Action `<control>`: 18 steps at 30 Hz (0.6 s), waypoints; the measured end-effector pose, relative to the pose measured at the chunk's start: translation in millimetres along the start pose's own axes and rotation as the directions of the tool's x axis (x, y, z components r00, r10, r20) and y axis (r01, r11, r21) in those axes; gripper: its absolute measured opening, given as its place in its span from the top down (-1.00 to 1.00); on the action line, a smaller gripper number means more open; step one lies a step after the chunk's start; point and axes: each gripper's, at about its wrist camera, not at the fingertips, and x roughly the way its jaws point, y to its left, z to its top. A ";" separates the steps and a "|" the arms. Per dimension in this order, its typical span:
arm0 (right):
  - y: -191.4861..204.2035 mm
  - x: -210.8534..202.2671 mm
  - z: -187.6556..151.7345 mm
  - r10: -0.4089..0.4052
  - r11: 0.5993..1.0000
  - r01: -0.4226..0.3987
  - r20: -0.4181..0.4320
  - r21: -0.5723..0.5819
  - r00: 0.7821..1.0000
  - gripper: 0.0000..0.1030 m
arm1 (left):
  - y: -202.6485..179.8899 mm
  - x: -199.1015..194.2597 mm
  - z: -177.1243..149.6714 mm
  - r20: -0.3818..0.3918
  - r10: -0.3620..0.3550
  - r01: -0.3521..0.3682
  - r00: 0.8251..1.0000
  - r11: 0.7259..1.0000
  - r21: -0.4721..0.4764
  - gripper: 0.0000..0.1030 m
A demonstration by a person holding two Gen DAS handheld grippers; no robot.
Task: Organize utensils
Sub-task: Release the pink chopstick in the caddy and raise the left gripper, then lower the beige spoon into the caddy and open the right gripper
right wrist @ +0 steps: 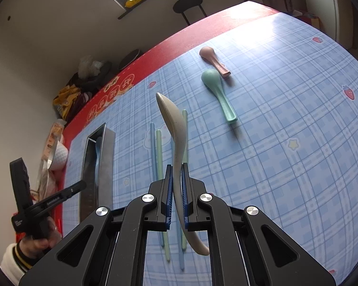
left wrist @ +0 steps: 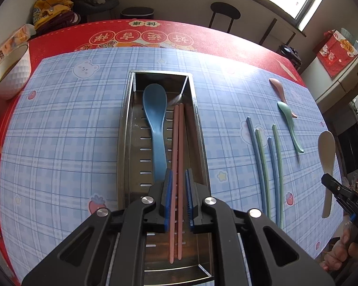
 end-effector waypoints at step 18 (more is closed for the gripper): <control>37.8 37.3 -4.5 0.077 0.997 -0.077 -0.100 0.000 0.992 0.87 | 25.8 -64.0 -43.5 0.169 0.161 -0.142 0.972 0.983 -0.118 -0.88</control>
